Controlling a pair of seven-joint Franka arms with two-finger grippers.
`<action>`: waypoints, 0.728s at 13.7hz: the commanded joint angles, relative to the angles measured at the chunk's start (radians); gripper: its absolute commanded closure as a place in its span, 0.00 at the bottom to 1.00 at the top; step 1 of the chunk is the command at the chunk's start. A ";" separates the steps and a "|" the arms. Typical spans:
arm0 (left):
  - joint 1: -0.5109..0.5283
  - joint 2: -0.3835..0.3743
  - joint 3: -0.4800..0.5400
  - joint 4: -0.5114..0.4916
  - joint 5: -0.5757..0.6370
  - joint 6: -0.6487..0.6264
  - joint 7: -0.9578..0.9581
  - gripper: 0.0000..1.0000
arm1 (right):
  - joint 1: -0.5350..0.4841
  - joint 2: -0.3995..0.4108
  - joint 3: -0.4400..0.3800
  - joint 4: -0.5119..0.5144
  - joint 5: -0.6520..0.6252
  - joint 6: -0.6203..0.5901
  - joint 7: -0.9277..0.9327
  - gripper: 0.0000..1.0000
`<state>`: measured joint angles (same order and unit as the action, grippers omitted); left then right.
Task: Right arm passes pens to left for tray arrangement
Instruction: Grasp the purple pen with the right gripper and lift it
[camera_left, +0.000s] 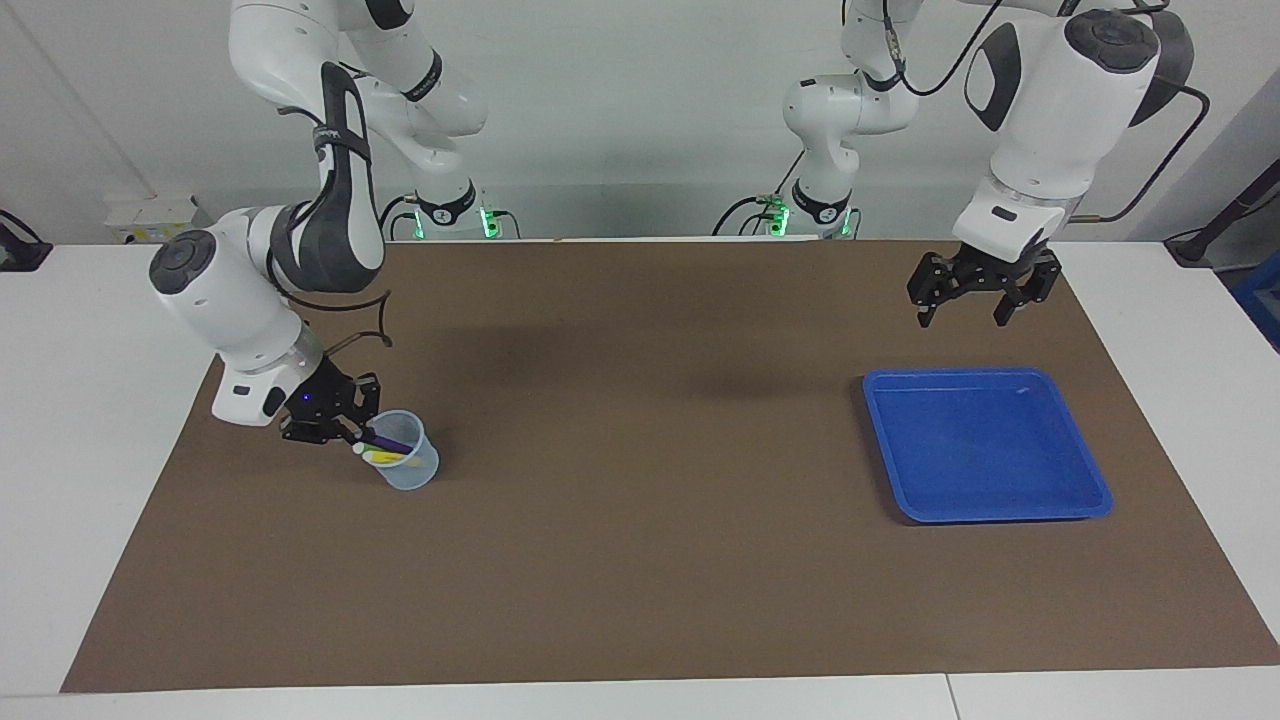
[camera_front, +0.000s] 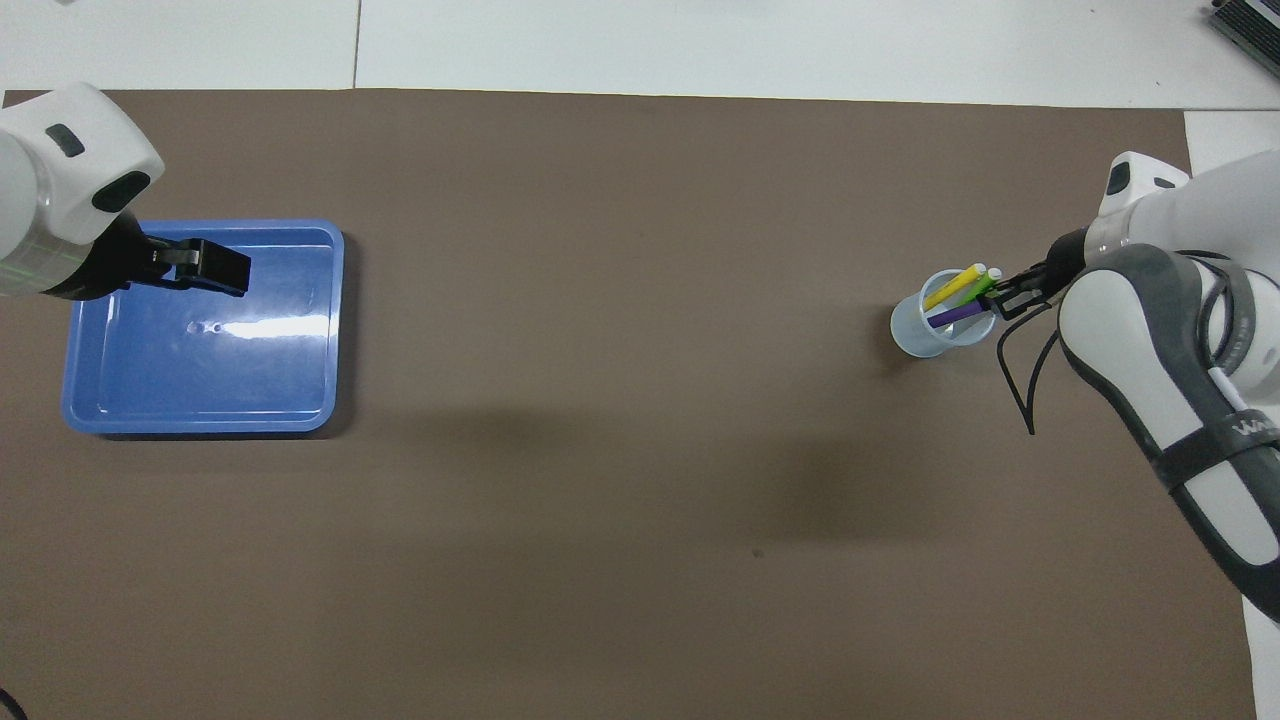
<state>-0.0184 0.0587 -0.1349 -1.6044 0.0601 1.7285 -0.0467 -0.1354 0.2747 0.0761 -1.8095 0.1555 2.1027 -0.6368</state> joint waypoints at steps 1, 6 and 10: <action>0.018 -0.026 -0.003 -0.023 -0.039 -0.012 0.013 0.00 | -0.004 0.011 0.005 0.015 -0.001 -0.024 0.023 1.00; 0.020 -0.028 -0.003 -0.028 -0.042 -0.012 0.013 0.00 | -0.004 0.000 0.013 0.021 -0.001 -0.050 0.035 1.00; 0.020 -0.028 -0.003 -0.028 -0.042 -0.010 0.013 0.00 | -0.003 -0.018 0.019 0.035 -0.001 -0.076 0.065 1.00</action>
<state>-0.0084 0.0584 -0.1351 -1.6045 0.0340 1.7267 -0.0467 -0.1340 0.2710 0.0866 -1.7872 0.1555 2.0564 -0.6009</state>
